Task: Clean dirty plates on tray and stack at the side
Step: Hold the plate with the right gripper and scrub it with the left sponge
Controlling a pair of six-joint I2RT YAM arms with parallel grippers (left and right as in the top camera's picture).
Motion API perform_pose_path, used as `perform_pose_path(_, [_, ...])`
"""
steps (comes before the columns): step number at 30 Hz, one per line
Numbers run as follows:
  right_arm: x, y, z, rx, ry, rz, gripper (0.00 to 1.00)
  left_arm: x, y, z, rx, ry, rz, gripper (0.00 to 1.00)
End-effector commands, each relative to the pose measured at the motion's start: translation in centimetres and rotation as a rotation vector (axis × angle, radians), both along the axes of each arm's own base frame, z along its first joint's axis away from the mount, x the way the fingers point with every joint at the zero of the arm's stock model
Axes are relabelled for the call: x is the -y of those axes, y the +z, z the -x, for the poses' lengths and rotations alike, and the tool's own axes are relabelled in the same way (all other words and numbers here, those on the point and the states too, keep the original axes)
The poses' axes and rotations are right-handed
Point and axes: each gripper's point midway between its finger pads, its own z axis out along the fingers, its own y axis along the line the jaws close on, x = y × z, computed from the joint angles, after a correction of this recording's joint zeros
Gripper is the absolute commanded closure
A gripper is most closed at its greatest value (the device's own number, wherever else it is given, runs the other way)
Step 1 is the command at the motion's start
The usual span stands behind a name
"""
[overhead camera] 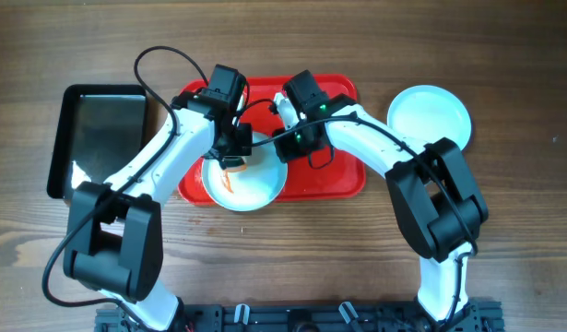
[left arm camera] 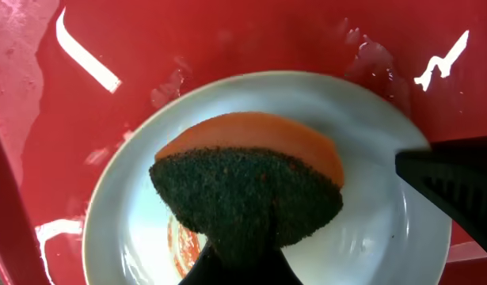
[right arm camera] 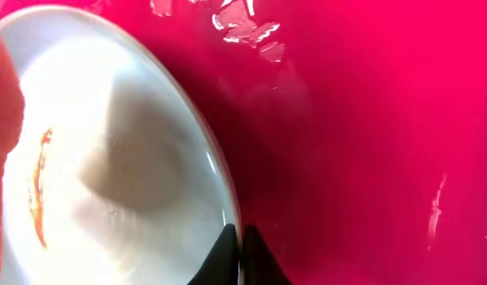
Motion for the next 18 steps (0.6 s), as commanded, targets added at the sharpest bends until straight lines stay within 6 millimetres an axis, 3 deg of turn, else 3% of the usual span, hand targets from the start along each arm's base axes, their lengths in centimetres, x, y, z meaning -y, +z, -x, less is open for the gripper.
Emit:
perform_pose_path(1, [1.2,-0.6,-0.1,-0.026,0.003,-0.005,0.96,0.4,-0.4,0.3,-0.024,-0.029,0.038,0.96])
perform_pose_path(4, [1.7,-0.8,0.0,-0.04,-0.025,0.022,0.96,0.8,-0.8,0.5,-0.046,-0.027,0.06,0.96])
perform_pose_path(12, [2.0,-0.7,-3.5,0.037,-0.276,0.055,0.96,1.2,-0.7,-0.2,-0.023,0.023,0.081,0.96])
perform_pose_path(18, [2.5,-1.1,-2.6,0.007,-0.261,0.085,0.96,1.9,-0.4,-2.4,0.055,0.08,0.123,0.96])
